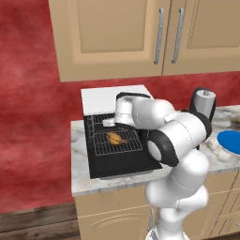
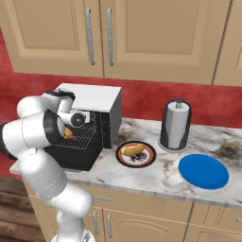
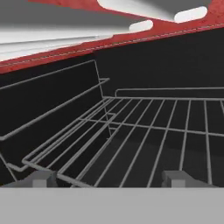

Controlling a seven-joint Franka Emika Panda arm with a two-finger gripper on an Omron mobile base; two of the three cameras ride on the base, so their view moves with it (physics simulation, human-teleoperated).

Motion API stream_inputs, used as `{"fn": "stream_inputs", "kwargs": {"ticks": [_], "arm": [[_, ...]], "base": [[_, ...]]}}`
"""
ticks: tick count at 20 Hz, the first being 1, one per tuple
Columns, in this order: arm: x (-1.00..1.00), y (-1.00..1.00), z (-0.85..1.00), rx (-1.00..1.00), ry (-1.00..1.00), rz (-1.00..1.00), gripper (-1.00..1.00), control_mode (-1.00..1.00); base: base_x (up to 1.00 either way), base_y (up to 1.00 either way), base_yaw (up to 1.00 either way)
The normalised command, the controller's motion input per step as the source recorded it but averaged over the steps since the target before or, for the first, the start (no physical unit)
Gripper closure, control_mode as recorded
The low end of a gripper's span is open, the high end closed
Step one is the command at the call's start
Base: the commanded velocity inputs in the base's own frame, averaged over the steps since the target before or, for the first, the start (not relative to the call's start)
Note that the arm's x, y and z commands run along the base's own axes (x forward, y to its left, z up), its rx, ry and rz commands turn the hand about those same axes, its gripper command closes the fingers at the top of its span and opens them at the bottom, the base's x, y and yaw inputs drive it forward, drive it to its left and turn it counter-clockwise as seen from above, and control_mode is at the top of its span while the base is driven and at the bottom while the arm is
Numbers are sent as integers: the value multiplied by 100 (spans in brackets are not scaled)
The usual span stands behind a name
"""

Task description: Open the toaster oven door. Place the hotdog bun on the top rack in the toaster oven and place the chicken drumstick on the bottom rack.

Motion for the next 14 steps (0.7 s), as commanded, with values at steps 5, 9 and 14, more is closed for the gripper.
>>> {"fn": "stream_inputs", "kwargs": {"ticks": [5, 9, 14], "arm": [[-69, 10, -33, -18, 55, -4, -100, -100], [-100, 4, -26, -19, 55, -4, -100, -100], [-100, 7, -20, -18, 54, -3, -100, -100]], "base": [[0, 0, 0], [0, 0, 0], [0, 0, 0]]}}
